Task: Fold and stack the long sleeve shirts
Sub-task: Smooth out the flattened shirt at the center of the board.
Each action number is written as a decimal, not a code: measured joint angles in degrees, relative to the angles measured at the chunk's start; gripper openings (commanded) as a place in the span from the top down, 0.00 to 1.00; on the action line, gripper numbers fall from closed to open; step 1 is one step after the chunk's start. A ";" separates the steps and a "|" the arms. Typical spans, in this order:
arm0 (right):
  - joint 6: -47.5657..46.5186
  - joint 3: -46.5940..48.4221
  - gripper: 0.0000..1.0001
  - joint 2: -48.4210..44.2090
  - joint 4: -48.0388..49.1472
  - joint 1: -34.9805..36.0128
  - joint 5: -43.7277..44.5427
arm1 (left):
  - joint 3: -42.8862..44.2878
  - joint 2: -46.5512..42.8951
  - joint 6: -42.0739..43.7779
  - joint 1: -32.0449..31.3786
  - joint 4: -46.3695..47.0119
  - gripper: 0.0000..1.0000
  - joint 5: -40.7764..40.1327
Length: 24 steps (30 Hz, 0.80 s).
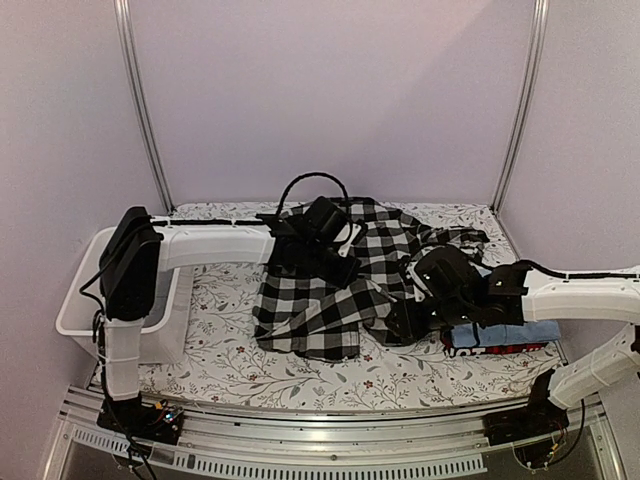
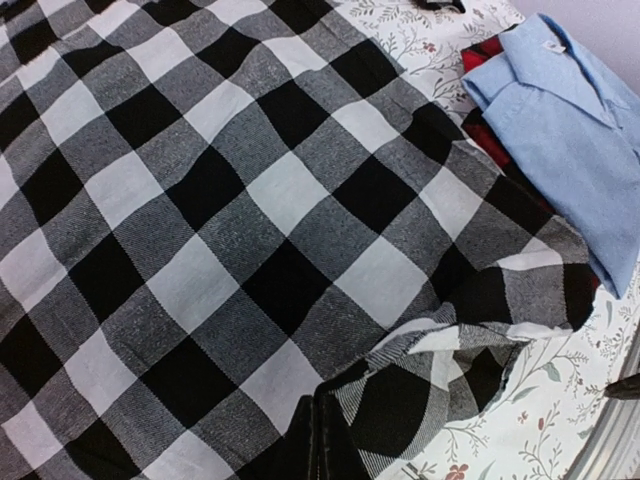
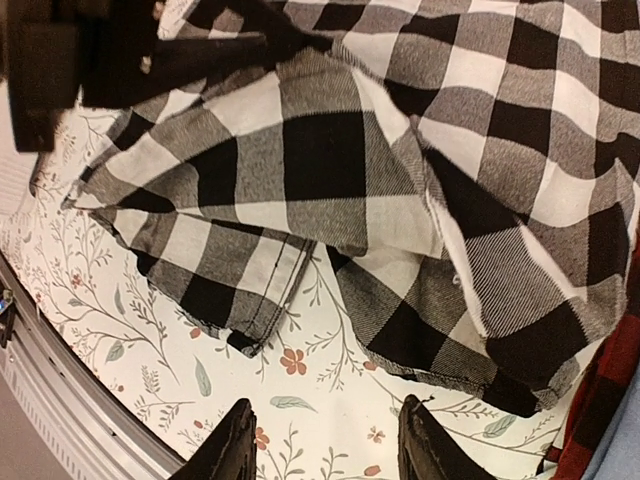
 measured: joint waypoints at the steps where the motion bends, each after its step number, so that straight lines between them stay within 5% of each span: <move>1: 0.02 0.00 0.54 1.33 0.07 0.61 0.00 | 0.02 0.15 -0.11 0.37 0.13 1.00 0.44; 17: 2.64 4.74 0.50 21.64 1.99 3.06 4.11 | 0.07 0.46 -0.61 1.46 0.74 1.00 3.39; 24: 3.48 7.08 0.70 26.43 1.46 3.54 6.64 | 0.07 0.46 -0.68 1.99 1.07 1.00 3.78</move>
